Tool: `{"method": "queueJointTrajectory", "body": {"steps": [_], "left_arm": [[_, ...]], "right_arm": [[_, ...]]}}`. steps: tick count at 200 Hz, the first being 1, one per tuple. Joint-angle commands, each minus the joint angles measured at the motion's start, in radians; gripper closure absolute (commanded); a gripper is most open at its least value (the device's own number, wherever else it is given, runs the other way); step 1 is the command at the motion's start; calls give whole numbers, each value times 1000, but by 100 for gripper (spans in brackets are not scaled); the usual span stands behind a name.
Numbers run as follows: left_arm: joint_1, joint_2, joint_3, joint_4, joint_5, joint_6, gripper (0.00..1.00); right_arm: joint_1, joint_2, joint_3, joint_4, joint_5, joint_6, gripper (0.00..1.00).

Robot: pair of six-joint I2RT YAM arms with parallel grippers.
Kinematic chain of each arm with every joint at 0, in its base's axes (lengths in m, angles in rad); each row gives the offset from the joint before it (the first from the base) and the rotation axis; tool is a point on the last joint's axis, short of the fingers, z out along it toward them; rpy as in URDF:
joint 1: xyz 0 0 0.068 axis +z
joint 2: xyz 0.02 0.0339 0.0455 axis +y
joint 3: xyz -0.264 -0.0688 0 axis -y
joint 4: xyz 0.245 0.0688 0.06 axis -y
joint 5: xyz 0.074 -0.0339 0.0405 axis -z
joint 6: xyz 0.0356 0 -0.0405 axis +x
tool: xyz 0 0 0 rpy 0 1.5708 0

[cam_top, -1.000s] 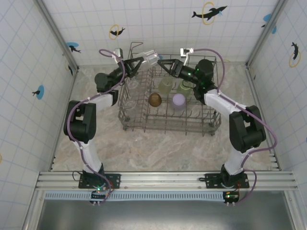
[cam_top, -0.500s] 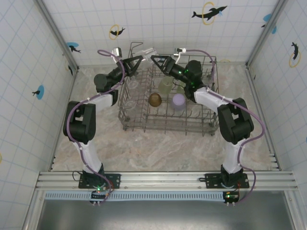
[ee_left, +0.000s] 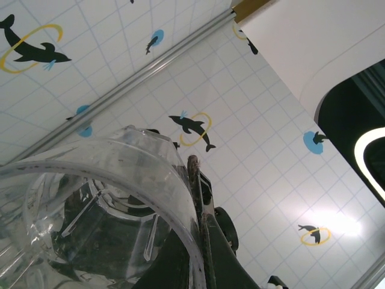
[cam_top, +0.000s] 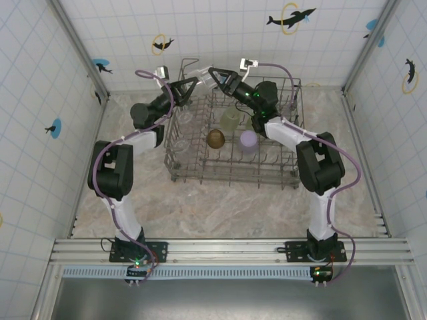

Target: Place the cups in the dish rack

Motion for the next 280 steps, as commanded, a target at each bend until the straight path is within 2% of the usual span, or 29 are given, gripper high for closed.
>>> {"method": "queueJointTrajectory", "body": {"steps": [1,47,57,65,75,103,123,137,147,180,203,223,247,280], "left_arm": [[-10,-8,9,74,-17,10,100],[-11,-23,-7,69,-27,25,100],[-11,-44,-26,48,-38,51,94],[-12,-65,-34,-17,-39,96,85],[-12,-101,-44,-132,-40,180,67],[-8,-218,-66,-447,-86,424,33],[-2,-275,-51,-647,-129,547,19],[3,-306,-38,-764,-153,613,13],[7,-326,-28,-848,-177,654,3],[14,-366,10,-1058,-236,790,3],[46,-409,16,-1158,-281,841,3],[74,-457,30,-1270,-345,911,3],[87,-489,68,-1405,-420,1007,3],[98,-508,90,-1496,-497,1069,3]], "right_arm": [[16,8,42,30,-11,-4,27],[20,3,39,19,-2,-22,43],[18,-3,43,-3,-2,-44,44],[18,-11,45,-29,-2,-64,45],[16,-23,47,-64,-2,-94,46],[12,-61,74,-221,3,-228,47],[13,-76,122,-384,17,-373,47],[17,-75,176,-519,32,-489,48],[21,-72,206,-588,53,-546,48],[22,-39,274,-654,63,-598,52],[49,9,414,-866,129,-765,52],[83,59,525,-1032,235,-907,52],[100,112,602,-1106,278,-975,52],[124,140,618,-1147,343,-1058,52]]}}
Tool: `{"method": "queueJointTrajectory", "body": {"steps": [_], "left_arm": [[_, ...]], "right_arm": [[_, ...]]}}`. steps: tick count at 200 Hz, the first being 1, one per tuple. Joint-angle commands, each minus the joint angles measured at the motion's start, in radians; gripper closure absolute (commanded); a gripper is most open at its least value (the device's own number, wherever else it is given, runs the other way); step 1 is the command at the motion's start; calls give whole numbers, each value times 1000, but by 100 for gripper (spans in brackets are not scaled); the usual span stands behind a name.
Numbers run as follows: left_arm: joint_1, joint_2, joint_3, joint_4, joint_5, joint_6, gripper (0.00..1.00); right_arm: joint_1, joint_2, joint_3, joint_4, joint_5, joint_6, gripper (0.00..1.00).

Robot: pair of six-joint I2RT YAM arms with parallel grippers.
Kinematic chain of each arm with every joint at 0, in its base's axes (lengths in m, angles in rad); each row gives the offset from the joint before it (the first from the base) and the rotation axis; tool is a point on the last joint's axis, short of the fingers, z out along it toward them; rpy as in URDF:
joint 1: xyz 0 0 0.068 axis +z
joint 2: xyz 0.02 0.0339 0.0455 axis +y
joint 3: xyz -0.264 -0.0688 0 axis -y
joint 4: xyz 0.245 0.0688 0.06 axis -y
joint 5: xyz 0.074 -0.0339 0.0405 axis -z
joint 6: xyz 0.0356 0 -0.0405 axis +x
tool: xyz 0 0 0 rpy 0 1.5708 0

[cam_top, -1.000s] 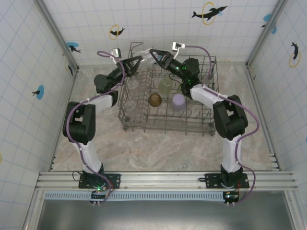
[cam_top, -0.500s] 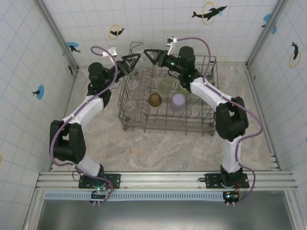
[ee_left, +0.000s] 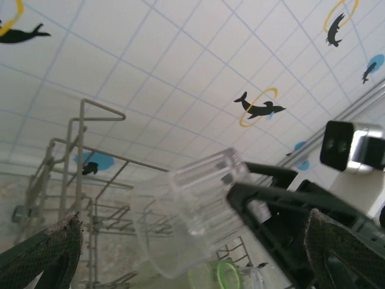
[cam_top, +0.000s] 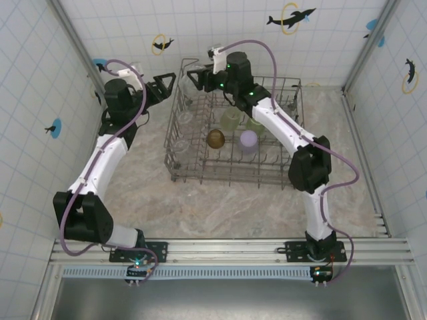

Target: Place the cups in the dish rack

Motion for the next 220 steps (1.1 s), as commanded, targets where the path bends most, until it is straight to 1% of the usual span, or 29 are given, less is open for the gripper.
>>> {"method": "queueJointTrajectory", "body": {"steps": [1,36,59,84,105,110,123,151,176,220], "left_arm": [[7,-28,34,-131,-91,106,3],[11,-30,50,-194,-204,176,3],[14,-26,50,-197,-232,190,3],[15,-18,47,-189,-237,199,3],[15,-9,43,-190,-248,205,3],[15,-5,42,-190,-247,207,3],[15,2,42,-187,-244,206,3],[15,10,38,-178,-233,205,3],[14,13,38,-176,-231,210,3],[15,23,30,-175,-220,208,3]], "right_arm": [[8,40,43,-78,83,-115,52],[29,59,35,-98,138,-185,53],[38,84,36,-97,165,-212,53],[44,116,41,-72,179,-231,53],[50,148,89,-71,180,-242,52],[51,182,103,-73,184,-246,52],[53,211,136,-80,184,-258,53],[62,247,148,-31,187,-281,53],[63,293,211,-24,200,-301,53],[71,330,213,26,218,-313,54]]}}
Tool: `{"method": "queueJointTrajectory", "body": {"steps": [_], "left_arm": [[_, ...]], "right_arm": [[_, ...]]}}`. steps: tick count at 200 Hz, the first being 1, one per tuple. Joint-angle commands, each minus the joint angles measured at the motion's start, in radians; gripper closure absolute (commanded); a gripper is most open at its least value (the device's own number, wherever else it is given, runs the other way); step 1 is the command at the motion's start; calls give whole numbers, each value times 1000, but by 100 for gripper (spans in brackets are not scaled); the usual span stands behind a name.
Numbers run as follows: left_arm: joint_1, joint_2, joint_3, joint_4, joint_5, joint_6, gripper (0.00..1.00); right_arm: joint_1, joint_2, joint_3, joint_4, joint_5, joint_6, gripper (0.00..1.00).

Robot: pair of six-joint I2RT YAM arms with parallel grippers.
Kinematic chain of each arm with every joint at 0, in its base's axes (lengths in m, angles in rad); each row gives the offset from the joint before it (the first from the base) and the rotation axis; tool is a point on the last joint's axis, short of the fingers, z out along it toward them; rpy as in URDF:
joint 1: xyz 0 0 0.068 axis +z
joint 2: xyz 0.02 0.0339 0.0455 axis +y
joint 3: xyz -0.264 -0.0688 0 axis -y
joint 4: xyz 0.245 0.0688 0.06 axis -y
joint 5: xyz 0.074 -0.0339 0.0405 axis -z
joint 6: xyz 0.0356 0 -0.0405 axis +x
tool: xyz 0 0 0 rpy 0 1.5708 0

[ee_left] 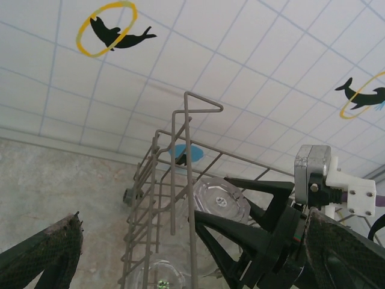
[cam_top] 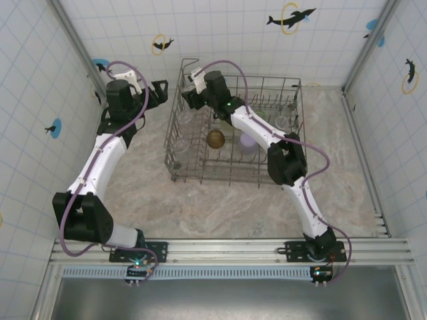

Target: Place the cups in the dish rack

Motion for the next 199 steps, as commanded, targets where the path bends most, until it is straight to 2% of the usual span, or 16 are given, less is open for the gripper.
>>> {"method": "queueJointTrajectory", "body": {"steps": [1,70,106,199], "left_arm": [[5,16,16,3,5,34,3],[4,16,-3,13,8,36,3],[3,13,-5,10,13,36,3],[4,18,-5,2,-7,54,3]], "right_arm": [[9,43,45,62,26,-27,54],[13,96,44,138,47,-28,57],[18,72,31,248,73,-27,57],[1,70,-31,279,118,-31,58]]}}
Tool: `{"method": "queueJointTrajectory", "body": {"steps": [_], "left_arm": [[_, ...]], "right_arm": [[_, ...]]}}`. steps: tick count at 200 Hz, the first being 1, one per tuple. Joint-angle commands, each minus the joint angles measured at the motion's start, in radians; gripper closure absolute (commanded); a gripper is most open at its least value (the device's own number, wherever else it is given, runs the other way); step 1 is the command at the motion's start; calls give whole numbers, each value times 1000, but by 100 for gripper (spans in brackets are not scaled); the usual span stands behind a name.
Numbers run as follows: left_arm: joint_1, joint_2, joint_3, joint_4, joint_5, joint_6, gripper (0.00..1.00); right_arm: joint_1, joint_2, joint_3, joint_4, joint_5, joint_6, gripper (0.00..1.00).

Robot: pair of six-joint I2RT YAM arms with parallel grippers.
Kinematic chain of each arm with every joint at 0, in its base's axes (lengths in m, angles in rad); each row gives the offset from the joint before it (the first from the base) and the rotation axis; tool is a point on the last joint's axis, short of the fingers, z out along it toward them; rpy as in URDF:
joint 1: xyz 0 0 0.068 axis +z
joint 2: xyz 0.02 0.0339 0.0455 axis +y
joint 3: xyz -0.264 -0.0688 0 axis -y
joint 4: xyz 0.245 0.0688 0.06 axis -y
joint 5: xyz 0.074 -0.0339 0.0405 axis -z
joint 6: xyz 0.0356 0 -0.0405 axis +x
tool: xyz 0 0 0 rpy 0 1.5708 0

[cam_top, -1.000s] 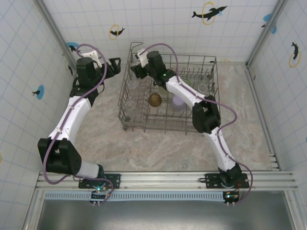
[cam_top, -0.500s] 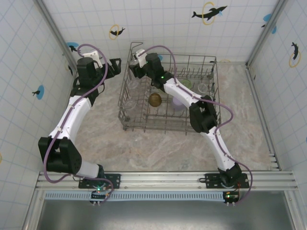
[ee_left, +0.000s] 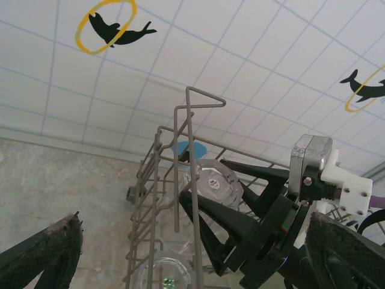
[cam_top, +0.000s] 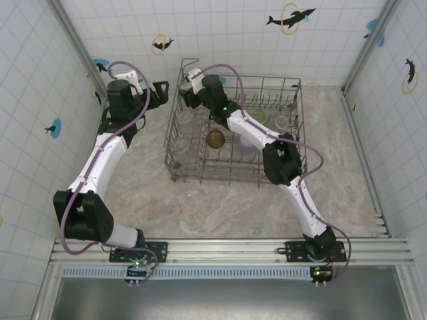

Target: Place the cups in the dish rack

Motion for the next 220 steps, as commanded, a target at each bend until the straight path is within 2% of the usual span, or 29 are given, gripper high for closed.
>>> {"method": "queueJointTrajectory", "body": {"steps": [1,37,67,102,169,220], "left_arm": [[5,9,-4,3,-10,28,3],[3,17,-6,3,-10,30,3],[3,17,-10,3,-20,37,3],[4,20,-12,4,-21,38,3],[4,17,-29,10,-23,34,3],[5,18,-24,10,-21,36,3]], "right_arm": [[-9,14,-31,95,65,-6,58],[-13,8,-105,152,86,-2,60],[-15,-70,-243,259,94,-2,61],[-16,-127,-321,295,92,-6,61],[-1,-88,-269,293,34,13,61],[23,22,-89,236,21,13,60]]}}
